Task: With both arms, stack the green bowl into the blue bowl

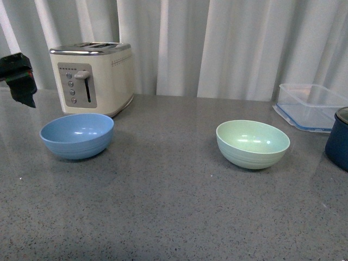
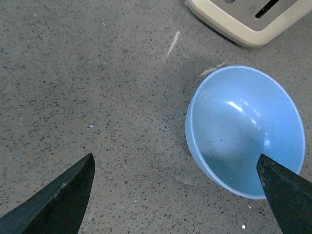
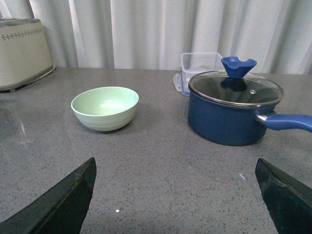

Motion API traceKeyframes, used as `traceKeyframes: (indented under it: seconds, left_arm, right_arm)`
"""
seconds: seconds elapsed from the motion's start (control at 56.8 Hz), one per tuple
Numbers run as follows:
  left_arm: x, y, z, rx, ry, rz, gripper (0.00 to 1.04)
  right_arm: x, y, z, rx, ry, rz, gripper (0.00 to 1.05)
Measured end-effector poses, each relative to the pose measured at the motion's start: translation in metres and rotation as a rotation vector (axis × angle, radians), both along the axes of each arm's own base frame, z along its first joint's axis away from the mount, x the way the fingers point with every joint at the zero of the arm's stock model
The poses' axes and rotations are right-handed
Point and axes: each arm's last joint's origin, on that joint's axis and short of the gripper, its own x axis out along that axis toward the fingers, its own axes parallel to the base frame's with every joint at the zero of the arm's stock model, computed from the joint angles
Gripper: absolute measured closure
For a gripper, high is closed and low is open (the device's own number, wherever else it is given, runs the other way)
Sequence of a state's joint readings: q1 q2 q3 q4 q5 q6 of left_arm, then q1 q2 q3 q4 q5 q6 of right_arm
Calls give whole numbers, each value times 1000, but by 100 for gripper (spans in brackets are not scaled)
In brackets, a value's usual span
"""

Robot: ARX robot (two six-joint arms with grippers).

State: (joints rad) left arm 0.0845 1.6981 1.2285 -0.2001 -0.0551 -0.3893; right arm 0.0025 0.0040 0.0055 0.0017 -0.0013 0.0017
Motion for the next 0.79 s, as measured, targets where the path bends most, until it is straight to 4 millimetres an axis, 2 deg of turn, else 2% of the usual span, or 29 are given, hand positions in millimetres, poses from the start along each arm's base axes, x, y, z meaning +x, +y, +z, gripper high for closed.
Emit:
traceKeyframes:
  seconds: [0.37, 0.581, 0.792]
  left_arm:
    - [41, -10, -26, -28, 81, -4, 7]
    - [53, -13, -39, -47, 120, 9, 7]
    - [63, -18, -44, -57, 128, 18, 7]
  right_arm:
    - [0, 0, 0, 0, 0, 0, 10]
    - [0, 0, 0, 0, 0, 0, 10]
    - [0, 0, 0, 0, 0, 0, 10]
